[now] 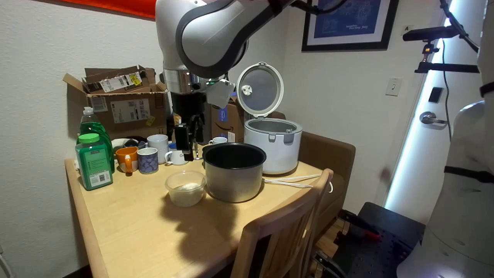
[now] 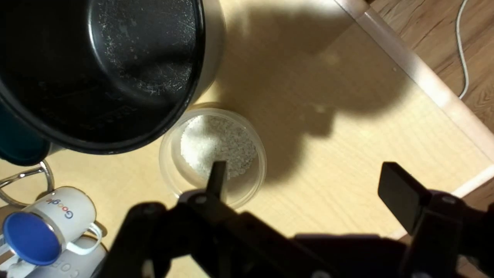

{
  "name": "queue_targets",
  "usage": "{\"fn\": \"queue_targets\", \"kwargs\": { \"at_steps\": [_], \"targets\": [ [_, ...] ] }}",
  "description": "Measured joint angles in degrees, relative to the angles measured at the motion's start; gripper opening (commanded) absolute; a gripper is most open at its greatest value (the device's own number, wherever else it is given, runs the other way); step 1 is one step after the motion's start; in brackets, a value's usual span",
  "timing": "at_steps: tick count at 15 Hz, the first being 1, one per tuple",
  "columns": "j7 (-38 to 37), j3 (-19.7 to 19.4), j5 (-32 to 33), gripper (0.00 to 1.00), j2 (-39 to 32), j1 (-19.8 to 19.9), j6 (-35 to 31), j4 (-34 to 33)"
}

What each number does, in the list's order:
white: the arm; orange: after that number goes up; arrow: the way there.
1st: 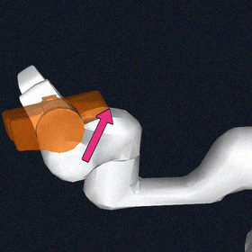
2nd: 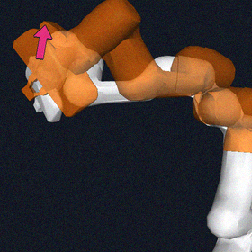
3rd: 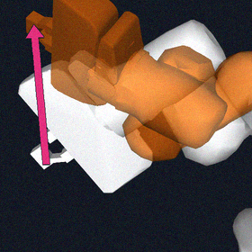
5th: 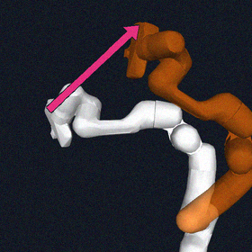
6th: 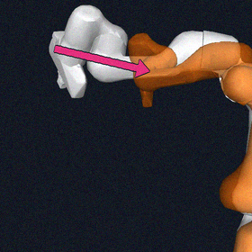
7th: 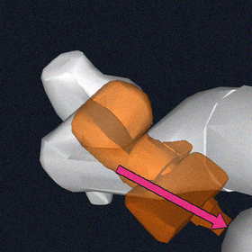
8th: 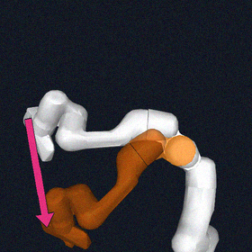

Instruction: Pick up the transparent bowl, pour its contents in the pot, pick up the pot and put it in the rice cooker

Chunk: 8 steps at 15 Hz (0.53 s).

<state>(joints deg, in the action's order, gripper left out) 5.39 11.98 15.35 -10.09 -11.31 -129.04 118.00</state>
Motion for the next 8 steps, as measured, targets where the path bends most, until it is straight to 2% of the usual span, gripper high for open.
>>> {"fn": "queue_targets", "kwargs": {
  "at_steps": [8],
  "targets": [
    [2.45, 0.28, -6.91, 1.00, -4.13, -0.17, -0.02, -3.22]
  ]
}}
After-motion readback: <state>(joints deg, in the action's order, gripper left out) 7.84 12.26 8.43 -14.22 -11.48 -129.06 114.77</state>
